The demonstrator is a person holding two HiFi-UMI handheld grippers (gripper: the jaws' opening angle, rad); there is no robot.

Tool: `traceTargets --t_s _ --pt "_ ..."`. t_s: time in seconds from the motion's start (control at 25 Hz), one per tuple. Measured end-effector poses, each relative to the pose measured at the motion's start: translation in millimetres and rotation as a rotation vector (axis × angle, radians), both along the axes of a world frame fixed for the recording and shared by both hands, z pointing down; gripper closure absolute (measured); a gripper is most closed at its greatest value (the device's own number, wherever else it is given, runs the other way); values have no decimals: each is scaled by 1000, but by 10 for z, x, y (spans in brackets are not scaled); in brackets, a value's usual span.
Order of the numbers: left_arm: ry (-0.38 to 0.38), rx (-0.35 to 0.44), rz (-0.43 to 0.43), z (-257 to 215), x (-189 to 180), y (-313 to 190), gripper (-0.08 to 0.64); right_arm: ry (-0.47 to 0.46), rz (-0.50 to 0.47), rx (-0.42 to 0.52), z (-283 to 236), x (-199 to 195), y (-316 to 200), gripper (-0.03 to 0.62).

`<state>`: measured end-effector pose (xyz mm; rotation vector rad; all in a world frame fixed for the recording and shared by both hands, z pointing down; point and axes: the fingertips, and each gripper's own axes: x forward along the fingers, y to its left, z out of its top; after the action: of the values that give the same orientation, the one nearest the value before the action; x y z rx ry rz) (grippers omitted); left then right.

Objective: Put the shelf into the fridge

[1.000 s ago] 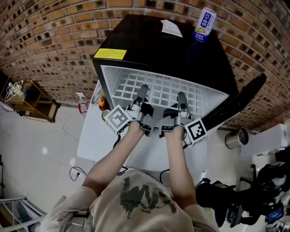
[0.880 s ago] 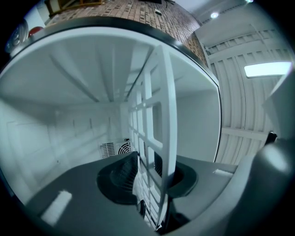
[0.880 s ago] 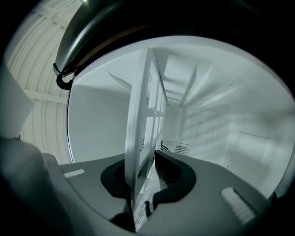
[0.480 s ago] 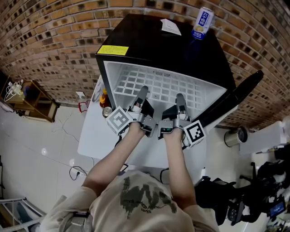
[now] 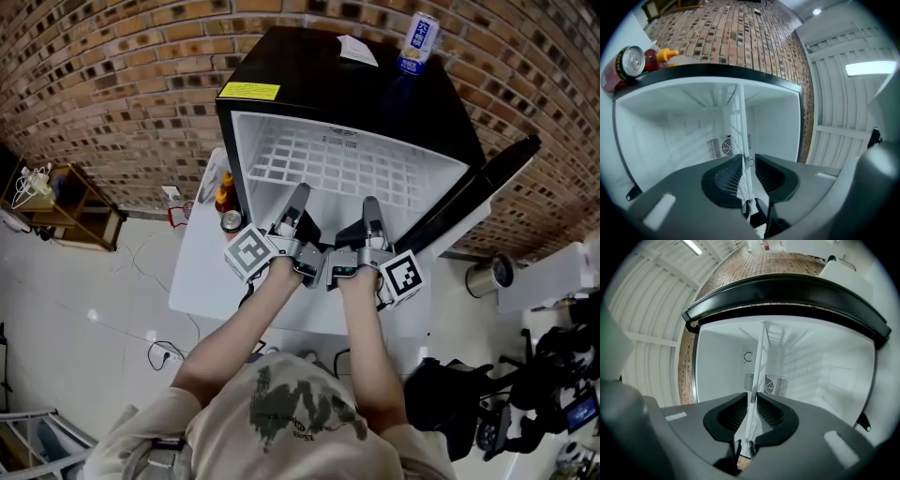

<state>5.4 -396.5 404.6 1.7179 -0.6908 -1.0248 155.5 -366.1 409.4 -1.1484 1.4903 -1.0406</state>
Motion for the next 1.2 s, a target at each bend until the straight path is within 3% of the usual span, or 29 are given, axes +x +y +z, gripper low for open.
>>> traceTargets --t_s 0.2,0.68,1.2 --pt "-11 14 24 -16 -56 199 509 17 2 20 -55 -106 203 566" --pt "77 15 97 -75 -91 598 560 30 22 12 -10 -240 617 575" --pt "69 14 65 -89 -213 974 560 27 -23 37 -56 -369 963 586"
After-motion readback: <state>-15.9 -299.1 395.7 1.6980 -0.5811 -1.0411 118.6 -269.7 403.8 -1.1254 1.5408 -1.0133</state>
